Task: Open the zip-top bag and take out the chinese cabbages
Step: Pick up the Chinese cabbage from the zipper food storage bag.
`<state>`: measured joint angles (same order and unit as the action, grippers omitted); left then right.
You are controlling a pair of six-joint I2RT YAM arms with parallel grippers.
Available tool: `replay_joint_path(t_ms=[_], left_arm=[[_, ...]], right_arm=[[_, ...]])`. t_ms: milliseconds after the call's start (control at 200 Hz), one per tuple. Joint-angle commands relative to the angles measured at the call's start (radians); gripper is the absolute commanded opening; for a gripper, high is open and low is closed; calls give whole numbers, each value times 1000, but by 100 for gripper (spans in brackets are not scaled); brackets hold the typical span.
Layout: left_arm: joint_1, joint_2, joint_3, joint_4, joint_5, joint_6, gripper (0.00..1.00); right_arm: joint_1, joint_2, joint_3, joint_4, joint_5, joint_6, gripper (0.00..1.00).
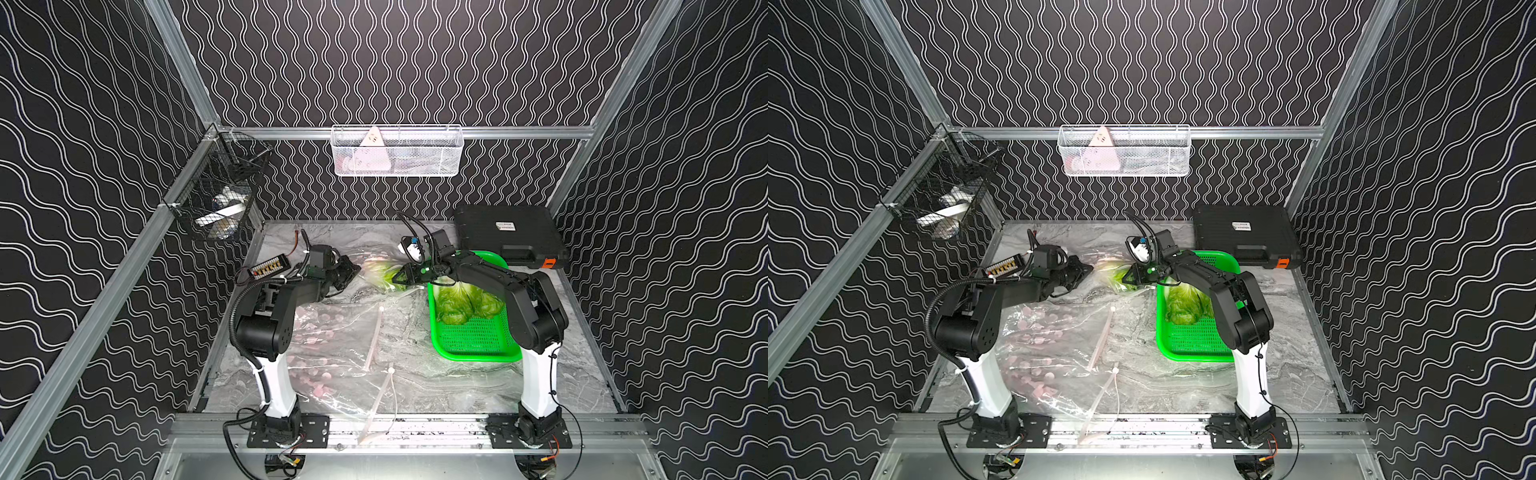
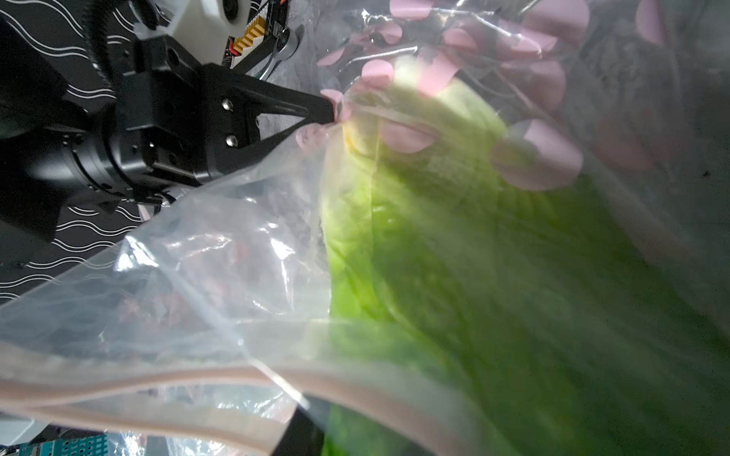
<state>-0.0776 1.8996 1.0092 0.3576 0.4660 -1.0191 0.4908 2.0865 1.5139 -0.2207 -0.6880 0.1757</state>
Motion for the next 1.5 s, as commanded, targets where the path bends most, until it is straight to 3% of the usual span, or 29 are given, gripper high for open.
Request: replay_joint_path(t_ms=[0,105,210,490,751,861,1001,1211,1351,1496], left_arm=[[2,-5,5,-6,-7,22,0],[2,-3,0,-1,-8,22,0],[4,-1,-4,-2,-5,23,0],[23,-4,-9,-38,-56,69,0],[53,-30,-28,-80,-118,128,0],[59,-42,-32,-103,-139,152,0],[62,-50,-42,-117,-150,174,0],[62,-76,-71,-130,-173,202,0],[63,-89,-72,-170,-197,227,0],[64,-92,-91,-145,-188,214,0]], right_arm=[[-2,25,-3,90,-37,34,19],[-1,44,-2,132,-45,61,15],[-1,49,-4,140,-50,73,0],[-15,-55,-34,89,-35,109,0],[-94,-128,-77,212,-226,313,0],[-117,-152,-152,444,-366,432,0],[-130,-154,-212,692,-447,571,0],[-118,-112,-208,750,-486,608,0],[-133,-69,-266,1220,-529,943,0],[-148,102,-197,1736,-512,1359,0]])
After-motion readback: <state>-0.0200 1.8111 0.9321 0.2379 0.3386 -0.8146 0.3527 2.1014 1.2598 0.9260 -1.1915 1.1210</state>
